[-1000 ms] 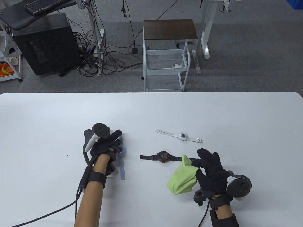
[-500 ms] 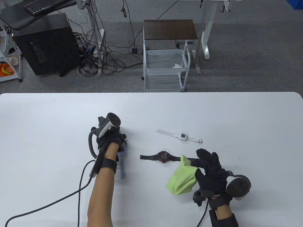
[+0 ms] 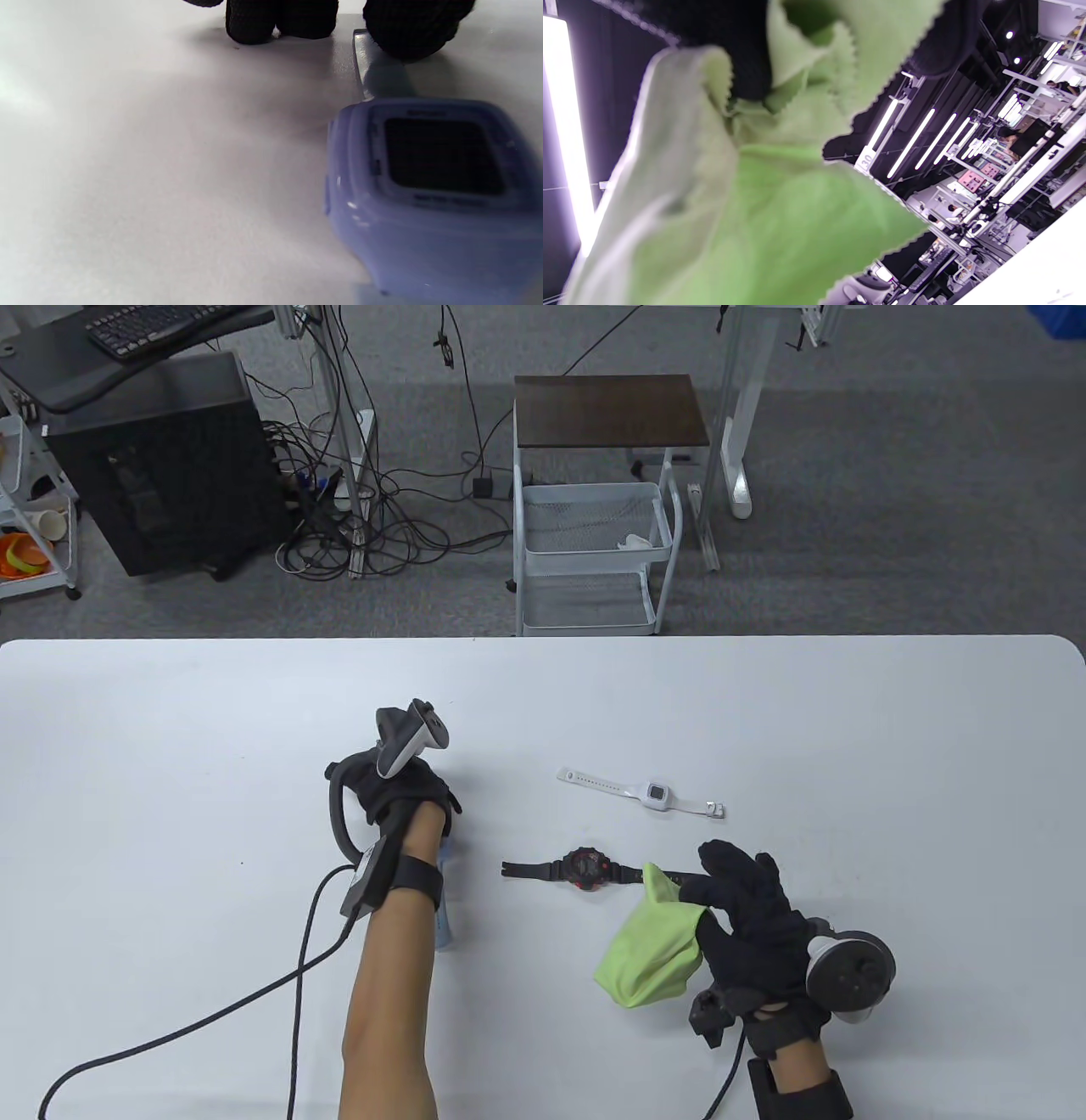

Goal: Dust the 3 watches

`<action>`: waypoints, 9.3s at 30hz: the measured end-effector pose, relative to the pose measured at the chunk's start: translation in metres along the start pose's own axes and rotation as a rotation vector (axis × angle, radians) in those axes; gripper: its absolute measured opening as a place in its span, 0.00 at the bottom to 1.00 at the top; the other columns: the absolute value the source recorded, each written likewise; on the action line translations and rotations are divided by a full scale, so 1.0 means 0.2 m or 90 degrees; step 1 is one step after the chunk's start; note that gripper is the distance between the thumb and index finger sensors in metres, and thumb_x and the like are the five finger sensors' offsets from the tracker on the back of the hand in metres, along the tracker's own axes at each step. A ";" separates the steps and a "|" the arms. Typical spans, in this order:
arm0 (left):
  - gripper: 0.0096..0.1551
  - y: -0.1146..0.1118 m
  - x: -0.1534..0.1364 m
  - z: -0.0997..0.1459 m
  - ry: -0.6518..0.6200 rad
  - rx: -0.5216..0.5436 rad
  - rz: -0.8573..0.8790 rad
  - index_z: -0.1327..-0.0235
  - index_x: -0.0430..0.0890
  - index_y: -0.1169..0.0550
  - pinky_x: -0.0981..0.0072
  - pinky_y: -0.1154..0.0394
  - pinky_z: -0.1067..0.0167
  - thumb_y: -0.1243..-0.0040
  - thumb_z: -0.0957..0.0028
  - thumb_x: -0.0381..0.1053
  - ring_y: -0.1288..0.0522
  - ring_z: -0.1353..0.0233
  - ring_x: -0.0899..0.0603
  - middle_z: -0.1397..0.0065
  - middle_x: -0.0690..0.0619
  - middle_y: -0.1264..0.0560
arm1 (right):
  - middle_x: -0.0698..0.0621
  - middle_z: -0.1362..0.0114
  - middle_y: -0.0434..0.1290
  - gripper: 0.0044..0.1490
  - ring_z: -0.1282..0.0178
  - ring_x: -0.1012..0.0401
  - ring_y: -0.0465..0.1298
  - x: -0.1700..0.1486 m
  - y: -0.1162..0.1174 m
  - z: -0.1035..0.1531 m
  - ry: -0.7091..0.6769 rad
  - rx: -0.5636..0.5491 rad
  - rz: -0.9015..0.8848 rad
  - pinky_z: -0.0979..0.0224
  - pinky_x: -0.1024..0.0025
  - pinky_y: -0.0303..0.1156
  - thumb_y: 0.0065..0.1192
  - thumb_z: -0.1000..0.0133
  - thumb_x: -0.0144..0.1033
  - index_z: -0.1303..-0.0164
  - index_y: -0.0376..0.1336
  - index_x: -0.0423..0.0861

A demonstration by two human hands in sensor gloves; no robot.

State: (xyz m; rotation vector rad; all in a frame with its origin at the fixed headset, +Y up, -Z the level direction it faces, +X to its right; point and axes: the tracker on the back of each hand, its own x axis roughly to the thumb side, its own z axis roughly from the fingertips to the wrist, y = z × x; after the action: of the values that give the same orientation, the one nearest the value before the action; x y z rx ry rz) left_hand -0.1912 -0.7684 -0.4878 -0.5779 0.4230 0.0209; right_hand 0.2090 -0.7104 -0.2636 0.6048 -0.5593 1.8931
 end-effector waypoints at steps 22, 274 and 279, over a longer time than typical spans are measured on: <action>0.29 0.00 -0.02 -0.03 0.041 -0.043 0.082 0.37 0.42 0.29 0.23 0.53 0.28 0.43 0.39 0.62 0.41 0.19 0.31 0.31 0.44 0.31 | 0.34 0.26 0.64 0.24 0.36 0.37 0.68 0.00 0.02 0.00 0.005 0.013 0.003 0.39 0.20 0.43 0.67 0.50 0.48 0.49 0.74 0.50; 0.23 -0.09 -0.15 1.17 -0.785 0.232 0.748 0.36 0.48 0.29 0.50 0.28 0.30 0.49 0.35 0.61 0.18 0.32 0.52 0.47 0.62 0.16 | 0.46 0.57 0.85 0.27 0.59 0.49 0.83 -0.02 0.51 0.15 0.230 0.158 -0.296 0.39 0.25 0.51 0.72 0.56 0.42 0.47 0.74 0.48; 0.23 -0.08 -0.16 1.17 -0.787 0.233 0.754 0.36 0.48 0.29 0.50 0.28 0.30 0.49 0.35 0.61 0.18 0.32 0.52 0.47 0.62 0.17 | 0.48 0.64 0.85 0.26 0.65 0.51 0.82 -0.03 0.52 0.16 0.252 0.160 -0.294 0.40 0.27 0.54 0.72 0.55 0.47 0.52 0.76 0.45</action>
State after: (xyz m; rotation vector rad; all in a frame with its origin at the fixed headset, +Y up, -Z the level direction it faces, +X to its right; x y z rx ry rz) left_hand -0.1297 -0.6543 -0.2906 0.1789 -0.4943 1.3390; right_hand 0.1208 -0.7719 -0.2540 0.4521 0.0760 1.5876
